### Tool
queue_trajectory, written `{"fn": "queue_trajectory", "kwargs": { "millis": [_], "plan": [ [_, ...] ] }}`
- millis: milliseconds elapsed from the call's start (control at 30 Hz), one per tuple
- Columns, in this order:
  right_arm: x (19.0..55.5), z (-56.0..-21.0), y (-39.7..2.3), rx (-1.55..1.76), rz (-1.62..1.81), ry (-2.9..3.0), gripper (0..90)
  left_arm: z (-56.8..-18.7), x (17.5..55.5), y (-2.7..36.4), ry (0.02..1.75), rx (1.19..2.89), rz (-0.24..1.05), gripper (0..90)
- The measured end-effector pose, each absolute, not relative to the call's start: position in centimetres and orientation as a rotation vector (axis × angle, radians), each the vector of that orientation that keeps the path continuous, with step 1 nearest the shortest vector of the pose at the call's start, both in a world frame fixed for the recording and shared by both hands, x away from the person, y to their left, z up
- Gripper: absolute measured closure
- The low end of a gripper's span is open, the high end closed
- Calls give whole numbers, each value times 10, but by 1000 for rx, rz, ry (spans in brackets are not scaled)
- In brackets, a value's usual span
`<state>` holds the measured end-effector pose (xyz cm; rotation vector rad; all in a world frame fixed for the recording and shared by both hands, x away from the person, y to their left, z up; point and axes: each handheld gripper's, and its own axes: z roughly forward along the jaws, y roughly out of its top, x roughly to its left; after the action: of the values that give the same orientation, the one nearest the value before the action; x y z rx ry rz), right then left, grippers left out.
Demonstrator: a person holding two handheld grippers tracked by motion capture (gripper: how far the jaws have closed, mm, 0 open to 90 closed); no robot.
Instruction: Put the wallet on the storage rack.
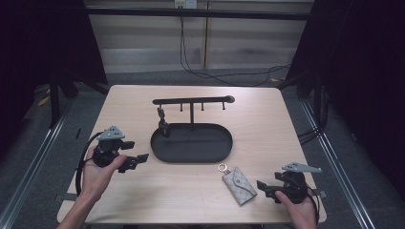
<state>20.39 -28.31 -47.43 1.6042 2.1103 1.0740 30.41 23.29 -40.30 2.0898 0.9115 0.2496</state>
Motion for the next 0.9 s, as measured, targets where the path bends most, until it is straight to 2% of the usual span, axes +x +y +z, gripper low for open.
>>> {"fn": "queue_trajectory", "kwargs": {
  "millis": [333, 500, 600, 733, 900],
  "plan": [
    [205, -475, -282, 1599, 1083, 2126, 158, -420, 280, 249, 926, 2120, 217, 237],
    [205, -474, -280, 1595, 1071, 2139, 163, -431, 267, 257, 966, 2062, 201, 218],
    [205, -473, -280, 1595, 1065, 2149, 235, -441, 262, 256, 988, 2070, 173, 227],
    [204, -471, -279, 1581, 1077, 2158, 259, -447, 251, 255, 978, 2073, 185, 238],
    [203, -465, -278, 1582, 1088, 2147, 220, -453, 242, 260, 993, 2063, 185, 238]
  ]
}}
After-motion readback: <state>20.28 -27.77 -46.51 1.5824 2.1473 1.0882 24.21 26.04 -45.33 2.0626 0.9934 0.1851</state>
